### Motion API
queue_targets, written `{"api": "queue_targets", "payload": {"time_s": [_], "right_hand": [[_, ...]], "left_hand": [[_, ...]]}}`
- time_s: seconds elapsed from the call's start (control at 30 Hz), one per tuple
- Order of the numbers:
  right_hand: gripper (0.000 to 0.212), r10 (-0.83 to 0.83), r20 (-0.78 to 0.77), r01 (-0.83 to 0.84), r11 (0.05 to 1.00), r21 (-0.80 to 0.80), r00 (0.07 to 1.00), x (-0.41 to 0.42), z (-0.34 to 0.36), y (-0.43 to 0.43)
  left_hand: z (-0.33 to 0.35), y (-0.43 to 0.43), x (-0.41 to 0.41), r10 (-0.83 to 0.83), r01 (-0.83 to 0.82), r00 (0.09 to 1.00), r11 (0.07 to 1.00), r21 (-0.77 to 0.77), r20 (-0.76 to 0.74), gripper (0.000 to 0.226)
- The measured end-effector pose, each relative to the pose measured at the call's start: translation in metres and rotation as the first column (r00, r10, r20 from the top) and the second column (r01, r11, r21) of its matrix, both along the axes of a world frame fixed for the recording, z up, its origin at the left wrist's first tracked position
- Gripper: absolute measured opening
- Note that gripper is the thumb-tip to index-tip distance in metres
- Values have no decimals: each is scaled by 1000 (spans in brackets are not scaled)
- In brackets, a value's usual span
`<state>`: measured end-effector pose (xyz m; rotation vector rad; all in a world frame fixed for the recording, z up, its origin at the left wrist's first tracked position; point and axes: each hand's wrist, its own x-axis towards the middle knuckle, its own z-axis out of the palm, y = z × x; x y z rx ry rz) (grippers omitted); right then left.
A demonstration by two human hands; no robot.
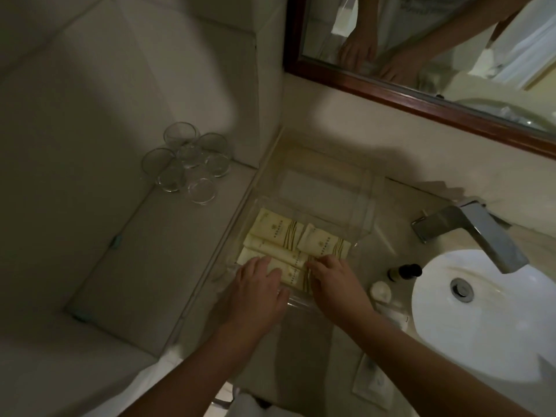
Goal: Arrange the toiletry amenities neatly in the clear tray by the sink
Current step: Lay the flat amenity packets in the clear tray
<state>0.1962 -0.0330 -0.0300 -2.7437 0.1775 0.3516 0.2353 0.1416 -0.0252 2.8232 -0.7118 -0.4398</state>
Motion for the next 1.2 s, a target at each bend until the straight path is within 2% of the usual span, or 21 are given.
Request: {"api": "queue_targets", "payload": {"time_s": [0.1, 0.27, 0.43, 0.5, 0.6, 0.77, 0.97, 1.1, 1.2], "right_hand": [[39, -9, 1, 9, 1000, -3, 1000, -3, -3, 0], [42, -12, 0, 12, 1000, -5, 1000, -9, -2, 1], [49, -41, 41, 43, 998, -54, 998, -8, 3, -2], [50, -43, 24, 44, 997, -70, 999, -3, 2, -2], [51, -44, 11, 45, 996, -84, 999, 1, 2, -2], [62, -71, -80, 61, 990, -128, 994, 4, -2, -2], [63, -47, -145, 41, 998, -48, 988, 11, -4, -5], [64, -46, -112, 45, 999, -14, 993, 6, 4, -7], [58, -113, 0, 113, 993, 38, 994, -14, 17, -15]], "left_hand": [[-4, 2, 7, 38, -38, 999, 999, -1, -33, 49], [-10, 0, 14, -46, 50, 995, 998, 46, -92, 62], [-7, -2, 21, -64, 65, 998, 995, 76, -8, 70], [-7, -8, 26, -91, 89, 995, 995, 45, 47, 62], [-8, -16, 26, -117, 117, 993, 993, 6, 32, 53], [-12, -20, 26, -107, 108, 994, 993, 39, -25, 60], [-17, -23, 28, -115, 117, 992, 992, 43, -45, 62], [-13, -25, 26, -84, 84, 996, 996, 42, -5, 61], [-8, -32, 17, -73, 75, 995, 997, -30, 68, 57]]}}
